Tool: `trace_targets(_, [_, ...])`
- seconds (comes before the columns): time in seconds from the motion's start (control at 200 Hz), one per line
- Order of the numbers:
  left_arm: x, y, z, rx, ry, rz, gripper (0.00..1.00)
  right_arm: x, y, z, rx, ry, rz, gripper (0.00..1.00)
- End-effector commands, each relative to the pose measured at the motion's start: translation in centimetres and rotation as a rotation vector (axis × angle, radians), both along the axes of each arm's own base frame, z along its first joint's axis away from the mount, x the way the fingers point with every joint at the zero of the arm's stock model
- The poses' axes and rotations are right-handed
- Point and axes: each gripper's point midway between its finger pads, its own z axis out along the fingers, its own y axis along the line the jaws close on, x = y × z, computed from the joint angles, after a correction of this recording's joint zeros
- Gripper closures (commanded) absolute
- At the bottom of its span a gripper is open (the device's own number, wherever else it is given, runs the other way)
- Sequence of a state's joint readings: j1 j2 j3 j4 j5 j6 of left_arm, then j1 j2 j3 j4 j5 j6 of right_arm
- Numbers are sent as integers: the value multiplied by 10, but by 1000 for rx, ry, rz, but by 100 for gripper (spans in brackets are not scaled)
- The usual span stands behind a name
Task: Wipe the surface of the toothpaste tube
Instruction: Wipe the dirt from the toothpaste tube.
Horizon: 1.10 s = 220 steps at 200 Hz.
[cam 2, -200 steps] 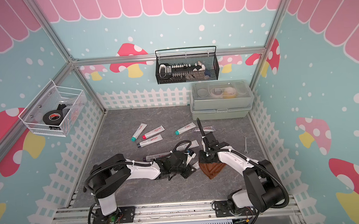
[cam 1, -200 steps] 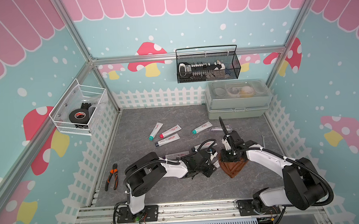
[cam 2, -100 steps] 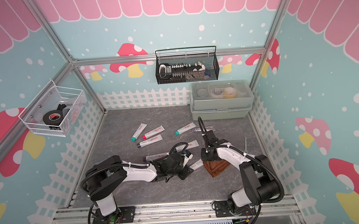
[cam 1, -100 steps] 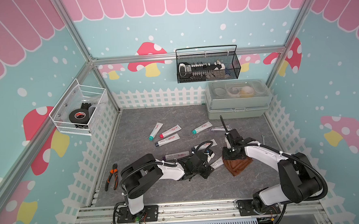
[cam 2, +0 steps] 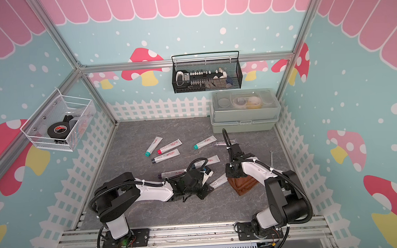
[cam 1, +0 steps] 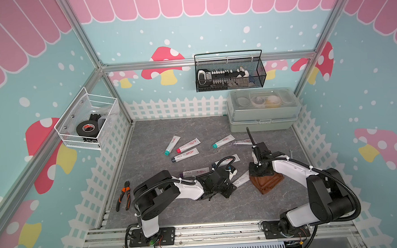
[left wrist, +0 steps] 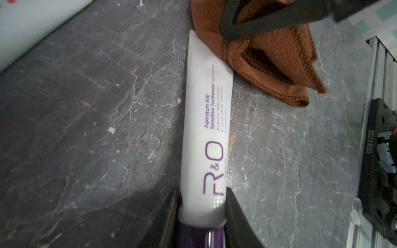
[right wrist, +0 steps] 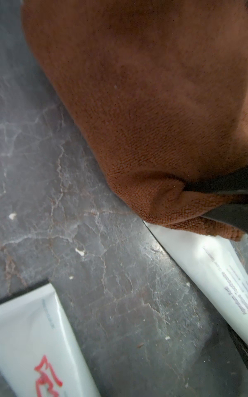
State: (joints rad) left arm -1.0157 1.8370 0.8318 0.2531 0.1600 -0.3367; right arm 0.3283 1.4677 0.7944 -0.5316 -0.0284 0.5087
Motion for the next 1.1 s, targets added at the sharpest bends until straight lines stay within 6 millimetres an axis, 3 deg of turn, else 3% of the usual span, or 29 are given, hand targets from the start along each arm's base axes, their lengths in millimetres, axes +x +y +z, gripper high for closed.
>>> trace_targets(0.0, [1,6,-16,56,40,20,70,-37,31,1,87,117,109,100])
trace_targets(0.1, [2,2,-15,57,40,14,70,-44,45,2,118,129,143,100])
trace_targets(0.195, [3,0,-15,57,43,11,70,-47,46,-3,105,138,152,100])
trace_targets(0.42, [2,4,-15,62,38,16,70,-22,0,-17,-141,118,51,100])
trace_targets(0.68, [1,8,-13,60,27,22,70,13,-28,-25,-140,104,-73,100])
trace_targets(0.866, [2,6,-16,62,31,19,70,12,1,-23,33,122,-7,100])
trace_targets(1.096, [8,-1,-15,66,22,12,70,-30,45,-7,144,150,150,100])
